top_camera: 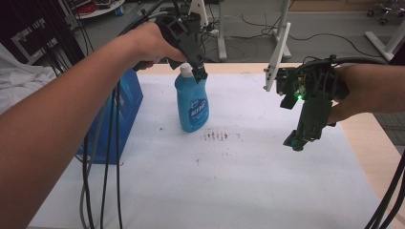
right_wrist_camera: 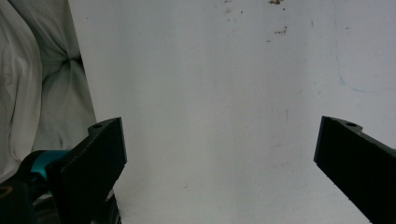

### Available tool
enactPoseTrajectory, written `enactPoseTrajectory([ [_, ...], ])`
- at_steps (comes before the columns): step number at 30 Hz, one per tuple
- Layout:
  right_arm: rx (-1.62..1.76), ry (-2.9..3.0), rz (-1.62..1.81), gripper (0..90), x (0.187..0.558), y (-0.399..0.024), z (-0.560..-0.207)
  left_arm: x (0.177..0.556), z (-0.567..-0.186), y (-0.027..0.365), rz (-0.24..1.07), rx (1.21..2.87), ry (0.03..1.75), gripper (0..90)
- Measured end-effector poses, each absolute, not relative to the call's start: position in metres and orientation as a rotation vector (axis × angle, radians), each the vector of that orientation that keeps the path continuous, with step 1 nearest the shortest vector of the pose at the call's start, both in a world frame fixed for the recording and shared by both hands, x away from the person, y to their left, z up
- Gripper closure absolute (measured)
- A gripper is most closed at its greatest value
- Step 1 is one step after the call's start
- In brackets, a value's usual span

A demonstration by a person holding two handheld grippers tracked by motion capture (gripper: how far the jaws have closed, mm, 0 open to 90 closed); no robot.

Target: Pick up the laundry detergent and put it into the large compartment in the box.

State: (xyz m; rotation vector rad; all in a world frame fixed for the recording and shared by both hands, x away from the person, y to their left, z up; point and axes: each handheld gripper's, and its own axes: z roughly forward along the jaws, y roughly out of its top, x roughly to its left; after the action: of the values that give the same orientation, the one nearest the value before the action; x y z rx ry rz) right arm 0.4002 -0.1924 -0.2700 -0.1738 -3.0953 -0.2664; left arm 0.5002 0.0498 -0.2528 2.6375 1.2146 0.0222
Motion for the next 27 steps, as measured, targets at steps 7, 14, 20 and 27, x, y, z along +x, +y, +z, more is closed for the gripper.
enactPoseTrajectory([
  [7,-0.18,-3.093,-0.269,1.5,0.403,-0.195,-0.271,0.506,-0.268,0.045,0.028,2.645,1.23,10.1],
  [14,-0.192,-3.091,-0.273,1.5,0.405,-0.196,-0.271,0.508,-0.277,0.042,0.033,2.674,1.223,10.1],
  [20,-0.204,-3.085,-0.273,1.5,0.405,-0.196,-0.271,0.509,-0.286,0.038,0.029,2.691,1.228,10.3],
  [27,-0.199,-3.087,-0.273,1.5,0.406,-0.197,-0.272,0.51,-0.287,0.038,0.055,2.703,1.239,16.7],
])
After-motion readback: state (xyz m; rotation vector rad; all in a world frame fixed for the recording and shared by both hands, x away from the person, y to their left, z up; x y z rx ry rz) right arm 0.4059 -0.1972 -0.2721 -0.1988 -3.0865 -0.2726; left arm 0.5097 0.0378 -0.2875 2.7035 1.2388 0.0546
